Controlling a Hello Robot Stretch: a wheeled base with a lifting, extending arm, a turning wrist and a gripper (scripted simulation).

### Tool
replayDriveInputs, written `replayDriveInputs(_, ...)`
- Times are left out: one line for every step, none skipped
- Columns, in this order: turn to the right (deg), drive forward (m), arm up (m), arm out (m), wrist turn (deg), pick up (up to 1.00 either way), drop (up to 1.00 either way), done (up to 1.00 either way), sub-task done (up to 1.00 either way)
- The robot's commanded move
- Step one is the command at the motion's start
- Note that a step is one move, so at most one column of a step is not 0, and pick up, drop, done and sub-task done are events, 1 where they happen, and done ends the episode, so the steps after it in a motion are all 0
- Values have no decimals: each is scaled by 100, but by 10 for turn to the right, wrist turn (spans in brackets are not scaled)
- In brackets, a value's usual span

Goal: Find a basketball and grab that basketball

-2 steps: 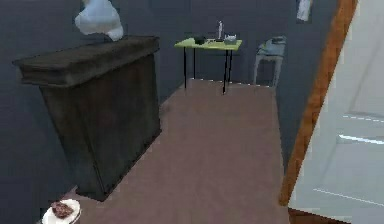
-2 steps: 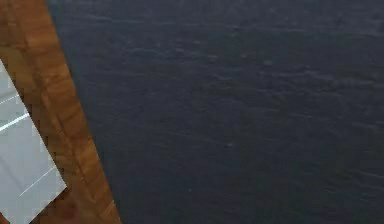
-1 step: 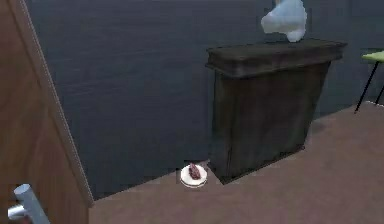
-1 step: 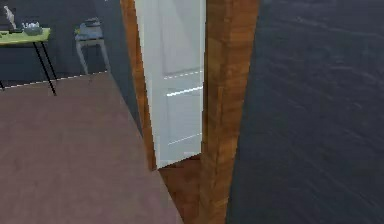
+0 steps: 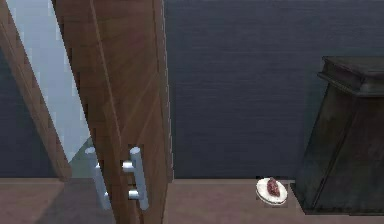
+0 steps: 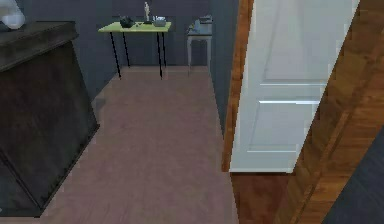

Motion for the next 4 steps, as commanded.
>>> replayDriveInputs(0, 5, 0, 0, 0, 0, 0, 0, 0)
replayDriveInputs(450, 0, 0, 0, 0, 0, 0, 0, 0)
replayDriveInputs(300, 0, 0, 0, 0, 0, 0, 0, 0)
replayDriveInputs(0, 45, 0, 0, 0, 0, 0, 0, 0)
